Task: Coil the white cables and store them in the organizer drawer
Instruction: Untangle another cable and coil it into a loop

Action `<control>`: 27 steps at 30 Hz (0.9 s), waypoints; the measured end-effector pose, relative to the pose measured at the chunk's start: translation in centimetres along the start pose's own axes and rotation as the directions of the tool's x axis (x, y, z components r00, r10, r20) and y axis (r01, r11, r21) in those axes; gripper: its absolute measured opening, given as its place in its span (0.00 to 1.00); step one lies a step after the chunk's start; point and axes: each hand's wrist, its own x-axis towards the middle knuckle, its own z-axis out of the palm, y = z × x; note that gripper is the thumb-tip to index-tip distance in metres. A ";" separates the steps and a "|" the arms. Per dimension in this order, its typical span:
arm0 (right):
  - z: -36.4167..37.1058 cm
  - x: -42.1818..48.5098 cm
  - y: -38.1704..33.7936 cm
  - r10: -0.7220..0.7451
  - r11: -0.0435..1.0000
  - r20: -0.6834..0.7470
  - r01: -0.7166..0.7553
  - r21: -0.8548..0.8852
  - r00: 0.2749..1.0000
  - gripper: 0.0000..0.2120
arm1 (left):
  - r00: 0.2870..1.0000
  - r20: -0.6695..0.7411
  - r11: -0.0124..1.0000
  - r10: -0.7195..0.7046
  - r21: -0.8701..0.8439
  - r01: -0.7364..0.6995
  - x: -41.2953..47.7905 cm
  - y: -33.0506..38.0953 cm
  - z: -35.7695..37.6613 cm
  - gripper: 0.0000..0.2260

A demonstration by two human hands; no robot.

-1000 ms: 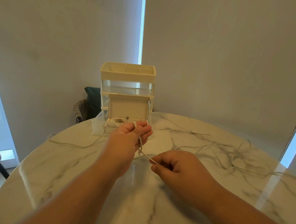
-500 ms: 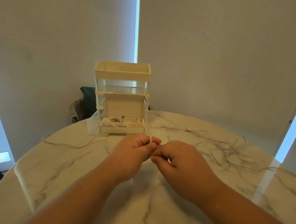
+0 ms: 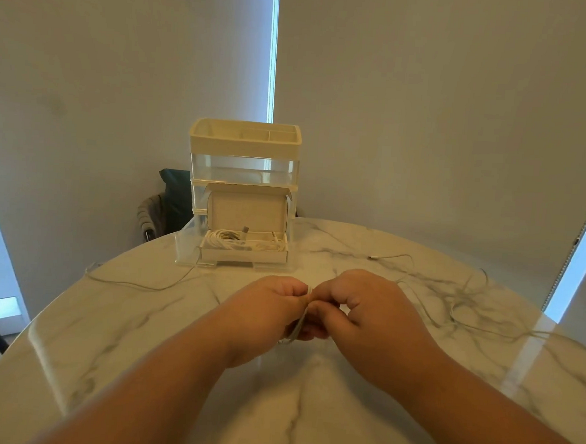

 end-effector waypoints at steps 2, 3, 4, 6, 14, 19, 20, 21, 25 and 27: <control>-0.1 0.0 0.0 0.004 1.000 0.007 -0.004 0.016 1.000 0.09 | 0.999 0.030 0.998 -0.020 -0.058 0.022 -0.3 0.2 0.3 0.09; -0.2 0.0 0.0 -0.001 0.999 0.005 0.001 0.033 1.000 0.08 | 0.999 0.040 0.995 -0.028 -0.091 0.031 -0.5 0.4 0.5 0.08; -0.3 0.0 0.0 -0.008 0.999 0.001 0.008 0.050 1.000 0.08 | 0.998 0.046 0.991 -0.041 -0.129 0.046 -0.6 0.6 0.6 0.08; -0.6 0.0 -0.1 -0.015 0.997 0.002 0.015 0.074 1.000 0.09 | 0.997 0.060 0.979 -0.057 -0.193 0.068 -0.8 0.7 0.6 0.09; -0.5 0.1 0.5 0.017 0.998 -0.020 -0.016 0.056 1.000 0.06 | 0.966 0.251 0.931 -0.059 -0.335 0.144 -1.1 1.1 0.1 0.17; -0.6 0.2 1.0 0.030 0.997 0.016 -0.031 0.073 0.999 0.05 | 0.962 0.267 0.962 -0.059 -0.241 0.127 -1.1 0.7 -0.1 0.08; -0.7 0.2 1.0 0.032 0.996 0.019 -0.034 0.081 0.999 0.05 | 0.964 0.258 0.969 -0.067 -0.213 0.125 -1.2 0.8 -0.1 0.08; -0.9 0.2 1.0 0.034 0.995 0.022 -0.036 0.089 0.999 0.05 | 0.965 0.251 0.976 -0.073 -0.179 0.120 -1.3 0.8 -0.1 0.09; -1.3 0.5 1.1 0.030 0.996 0.042 -0.033 0.079 0.999 0.06 | 0.964 0.250 0.992 -0.087 -0.069 0.108 -1.6 1.1 0.1 0.10; -1.3 0.6 1.1 0.003 0.996 0.052 -0.007 0.084 0.999 0.07 | 0.965 0.245 0.993 -0.096 -0.045 0.110 -1.7 1.3 0.2 0.10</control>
